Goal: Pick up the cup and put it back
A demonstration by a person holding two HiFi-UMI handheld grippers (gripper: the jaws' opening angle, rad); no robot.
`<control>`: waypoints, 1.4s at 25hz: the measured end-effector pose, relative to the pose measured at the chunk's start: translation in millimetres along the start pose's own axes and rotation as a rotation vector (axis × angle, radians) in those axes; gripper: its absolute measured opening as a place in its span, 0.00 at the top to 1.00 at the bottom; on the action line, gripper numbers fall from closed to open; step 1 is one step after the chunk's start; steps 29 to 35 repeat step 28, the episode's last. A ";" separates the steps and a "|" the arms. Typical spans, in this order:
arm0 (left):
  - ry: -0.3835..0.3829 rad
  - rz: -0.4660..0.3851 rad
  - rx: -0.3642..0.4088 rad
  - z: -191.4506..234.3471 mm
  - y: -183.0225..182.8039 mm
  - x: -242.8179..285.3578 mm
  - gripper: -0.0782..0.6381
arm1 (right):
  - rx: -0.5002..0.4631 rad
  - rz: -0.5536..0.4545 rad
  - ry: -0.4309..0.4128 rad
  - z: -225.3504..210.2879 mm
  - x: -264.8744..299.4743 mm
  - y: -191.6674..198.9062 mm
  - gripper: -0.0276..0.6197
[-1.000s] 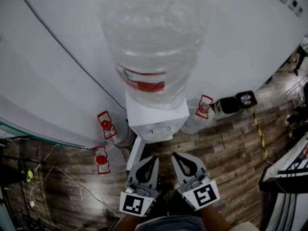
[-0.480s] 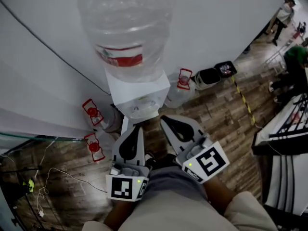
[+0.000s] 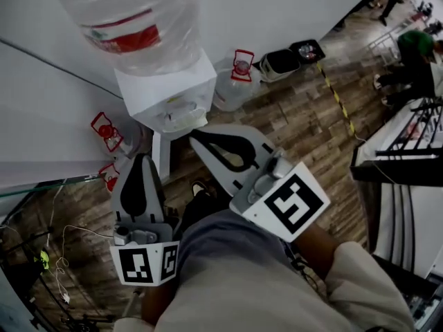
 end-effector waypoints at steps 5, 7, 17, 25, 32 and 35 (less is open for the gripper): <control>0.009 0.005 -0.001 -7.1 1.3 -5.6 0.88 | 0.023 0.011 -0.017 5.9 1.0 0.8 0.92; 0.015 0.010 0.001 -9.1 2.3 -8.2 0.88 | 0.032 0.009 -0.021 8.6 1.1 1.7 0.92; 0.030 0.001 0.007 -9.3 -3.4 -7.9 0.88 | 0.021 -0.014 -0.020 18.2 0.8 -4.0 0.92; 0.052 -0.019 0.026 -9.0 -7.4 -7.6 0.88 | 0.028 -0.025 0.011 24.0 -5.8 -2.8 0.92; 0.066 -0.021 0.029 -10.6 -4.1 -9.7 0.88 | 0.021 -0.030 0.025 26.7 -8.2 0.2 0.92; 0.066 -0.021 0.029 -10.6 -4.1 -9.7 0.88 | 0.021 -0.030 0.025 26.7 -8.2 0.2 0.92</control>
Point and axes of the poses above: the fingertips, and each gripper's own axes: x forward along the fingers, z to its left, y out of its underside, the point moved 7 cm from there along -x, backward along the fingers, and after that the axes turned 9 degrees about x, right-handed, at the moved point
